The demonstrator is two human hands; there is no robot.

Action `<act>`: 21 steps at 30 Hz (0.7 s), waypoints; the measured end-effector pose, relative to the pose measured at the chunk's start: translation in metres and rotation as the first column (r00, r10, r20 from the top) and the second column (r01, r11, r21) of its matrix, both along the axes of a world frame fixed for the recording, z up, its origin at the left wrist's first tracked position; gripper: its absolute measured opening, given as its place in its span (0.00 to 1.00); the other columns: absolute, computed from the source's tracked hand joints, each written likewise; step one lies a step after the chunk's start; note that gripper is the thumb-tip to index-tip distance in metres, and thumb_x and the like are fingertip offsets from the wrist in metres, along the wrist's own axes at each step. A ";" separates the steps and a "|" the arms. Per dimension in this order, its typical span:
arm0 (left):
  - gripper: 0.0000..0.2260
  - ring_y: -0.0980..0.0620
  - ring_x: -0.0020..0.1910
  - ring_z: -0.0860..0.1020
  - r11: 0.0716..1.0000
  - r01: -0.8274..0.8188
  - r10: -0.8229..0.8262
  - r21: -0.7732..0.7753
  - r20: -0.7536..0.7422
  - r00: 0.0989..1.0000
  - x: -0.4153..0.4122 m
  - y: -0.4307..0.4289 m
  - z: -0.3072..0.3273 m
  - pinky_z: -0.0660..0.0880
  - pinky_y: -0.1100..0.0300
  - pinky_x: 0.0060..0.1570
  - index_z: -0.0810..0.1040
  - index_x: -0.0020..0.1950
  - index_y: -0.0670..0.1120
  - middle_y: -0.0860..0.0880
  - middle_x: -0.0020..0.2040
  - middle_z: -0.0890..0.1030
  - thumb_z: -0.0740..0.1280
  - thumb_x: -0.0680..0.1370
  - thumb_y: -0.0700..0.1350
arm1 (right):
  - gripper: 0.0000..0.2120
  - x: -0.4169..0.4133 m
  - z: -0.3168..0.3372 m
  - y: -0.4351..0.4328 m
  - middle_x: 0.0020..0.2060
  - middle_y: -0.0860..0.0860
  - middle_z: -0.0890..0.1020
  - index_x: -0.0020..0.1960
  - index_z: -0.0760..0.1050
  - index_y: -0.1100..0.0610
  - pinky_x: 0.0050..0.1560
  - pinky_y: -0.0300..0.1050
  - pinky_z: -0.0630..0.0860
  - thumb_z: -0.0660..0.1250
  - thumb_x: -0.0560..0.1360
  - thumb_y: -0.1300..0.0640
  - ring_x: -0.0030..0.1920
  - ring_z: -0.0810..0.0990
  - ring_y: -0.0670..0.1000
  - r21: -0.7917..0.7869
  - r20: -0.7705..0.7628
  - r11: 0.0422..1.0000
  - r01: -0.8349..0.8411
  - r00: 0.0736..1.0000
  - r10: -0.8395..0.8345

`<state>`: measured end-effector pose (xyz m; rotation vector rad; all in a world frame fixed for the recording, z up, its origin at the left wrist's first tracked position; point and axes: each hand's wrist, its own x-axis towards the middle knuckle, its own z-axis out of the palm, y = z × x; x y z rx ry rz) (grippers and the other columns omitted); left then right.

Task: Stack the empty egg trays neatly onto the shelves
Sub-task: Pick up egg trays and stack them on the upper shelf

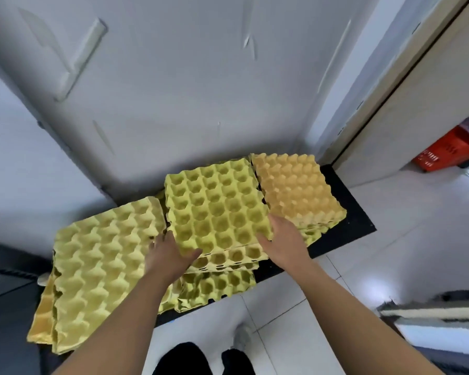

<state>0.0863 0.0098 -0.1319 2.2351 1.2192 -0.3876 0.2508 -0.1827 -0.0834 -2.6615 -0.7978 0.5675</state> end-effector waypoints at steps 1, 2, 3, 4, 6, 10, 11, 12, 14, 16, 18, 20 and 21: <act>0.45 0.39 0.74 0.61 1.000 -0.027 0.026 -0.006 -0.036 0.999 0.004 0.000 -0.006 0.66 0.45 0.69 0.55 0.78 0.44 0.41 0.76 0.60 0.65 0.71 0.69 | 0.30 0.010 -0.008 0.003 0.71 0.55 0.68 0.76 0.59 0.57 0.68 0.48 0.65 0.60 0.79 0.45 0.71 0.65 0.54 -0.014 -0.023 1.000 -0.011 1.000 0.010; 0.47 0.38 0.74 0.60 0.998 -0.054 0.053 -0.014 -0.068 0.996 0.009 0.000 -0.009 0.65 0.44 0.70 0.54 0.79 0.44 0.41 0.77 0.58 0.65 0.71 0.70 | 0.31 0.018 -0.014 0.005 0.73 0.55 0.66 0.76 0.57 0.56 0.68 0.49 0.64 0.60 0.79 0.44 0.72 0.63 0.55 -0.027 -0.059 0.999 -0.016 0.998 0.015; 0.48 0.38 0.74 0.59 0.996 -0.079 0.077 -0.027 -0.093 0.993 0.012 0.001 -0.013 0.64 0.44 0.70 0.53 0.79 0.44 0.41 0.77 0.56 0.64 0.70 0.72 | 0.32 0.026 -0.021 0.008 0.74 0.56 0.63 0.77 0.56 0.55 0.69 0.50 0.64 0.60 0.78 0.44 0.73 0.62 0.55 -0.034 -0.102 0.999 -0.014 0.995 0.011; 0.48 0.37 0.74 0.59 0.994 -0.099 0.094 -0.041 -0.110 0.989 0.016 0.002 -0.016 0.64 0.43 0.70 0.53 0.79 0.44 0.41 0.77 0.55 0.64 0.70 0.72 | 0.33 0.032 -0.027 0.010 0.75 0.56 0.61 0.77 0.54 0.54 0.69 0.51 0.64 0.60 0.78 0.43 0.74 0.60 0.56 -0.037 -0.147 0.999 -0.007 0.989 0.001; 0.47 0.36 0.74 0.59 0.991 -0.115 0.106 -0.066 -0.132 0.986 0.021 0.005 -0.023 0.64 0.43 0.69 0.54 0.79 0.47 0.40 0.78 0.55 0.63 0.70 0.72 | 0.34 0.042 -0.039 0.014 0.76 0.57 0.58 0.78 0.52 0.52 0.69 0.52 0.65 0.61 0.78 0.43 0.74 0.60 0.57 -0.039 -0.219 0.999 0.011 0.976 -0.020; 0.43 0.37 0.73 0.63 0.986 -0.146 0.133 -0.077 -0.153 0.979 0.027 0.009 -0.035 0.66 0.45 0.67 0.54 0.79 0.48 0.41 0.77 0.55 0.64 0.73 0.69 | 0.34 0.056 -0.055 0.021 0.74 0.56 0.61 0.78 0.50 0.51 0.57 0.45 0.71 0.62 0.78 0.44 0.66 0.70 0.56 -0.036 -0.300 0.999 0.027 0.953 -0.037; 0.42 0.37 0.71 0.65 0.985 -0.157 0.145 -0.075 -0.146 0.979 0.028 0.009 -0.037 0.67 0.45 0.66 0.55 0.79 0.47 0.41 0.77 0.56 0.65 0.74 0.67 | 0.34 0.058 -0.057 0.021 0.73 0.55 0.62 0.78 0.50 0.51 0.52 0.42 0.71 0.62 0.78 0.45 0.63 0.72 0.54 -0.033 -0.319 0.999 0.033 0.947 -0.041; 0.41 0.38 0.70 0.67 0.983 -0.168 0.156 -0.077 -0.137 0.978 0.030 0.009 -0.039 0.69 0.46 0.65 0.56 0.78 0.46 0.40 0.76 0.57 0.65 0.74 0.66 | 0.35 0.059 -0.058 0.022 0.73 0.55 0.62 0.78 0.50 0.51 0.50 0.40 0.69 0.63 0.78 0.45 0.61 0.73 0.54 -0.029 -0.327 0.999 0.034 0.944 -0.042; 0.39 0.39 0.67 0.71 0.975 -0.205 0.194 -0.090 -0.118 0.974 0.034 0.009 -0.040 0.72 0.46 0.62 0.58 0.77 0.45 0.39 0.74 0.59 0.67 0.74 0.65 | 0.35 0.062 -0.062 0.023 0.72 0.56 0.63 0.78 0.50 0.51 0.50 0.39 0.67 0.63 0.78 0.45 0.58 0.74 0.52 -0.018 -0.311 0.999 0.038 0.949 -0.041; 0.39 0.40 0.65 0.73 0.964 -0.247 0.237 -0.100 -0.102 0.966 0.036 0.009 -0.040 0.74 0.46 0.60 0.59 0.77 0.45 0.40 0.74 0.60 0.68 0.73 0.64 | 0.35 0.062 -0.064 0.023 0.71 0.57 0.63 0.78 0.50 0.51 0.52 0.39 0.67 0.64 0.77 0.45 0.54 0.73 0.50 -0.004 -0.307 0.998 0.061 0.950 -0.059; 0.39 0.40 0.64 0.74 0.953 -0.286 0.279 -0.104 -0.080 0.957 0.037 0.010 -0.039 0.75 0.46 0.59 0.60 0.77 0.45 0.41 0.74 0.61 0.68 0.73 0.64 | 0.36 0.060 -0.067 0.021 0.71 0.57 0.62 0.78 0.51 0.51 0.55 0.41 0.69 0.65 0.77 0.44 0.57 0.73 0.52 0.020 -0.311 0.996 0.081 0.948 -0.071; 0.39 0.39 0.64 0.74 0.937 -0.331 0.331 -0.116 -0.020 0.944 0.036 0.010 -0.037 0.74 0.47 0.59 0.61 0.77 0.45 0.41 0.73 0.62 0.70 0.73 0.63 | 0.37 0.059 -0.070 0.020 0.72 0.56 0.61 0.78 0.51 0.49 0.62 0.46 0.68 0.65 0.76 0.43 0.66 0.68 0.56 0.053 -0.314 0.993 0.108 0.945 -0.086; 0.39 0.39 0.65 0.73 0.928 -0.350 0.356 -0.124 0.023 0.934 0.035 0.011 -0.034 0.73 0.46 0.61 0.62 0.76 0.45 0.41 0.73 0.63 0.71 0.72 0.62 | 0.37 0.058 -0.069 0.020 0.72 0.56 0.59 0.78 0.51 0.49 0.65 0.49 0.66 0.66 0.76 0.44 0.69 0.65 0.57 0.076 -0.318 0.989 0.125 0.943 -0.094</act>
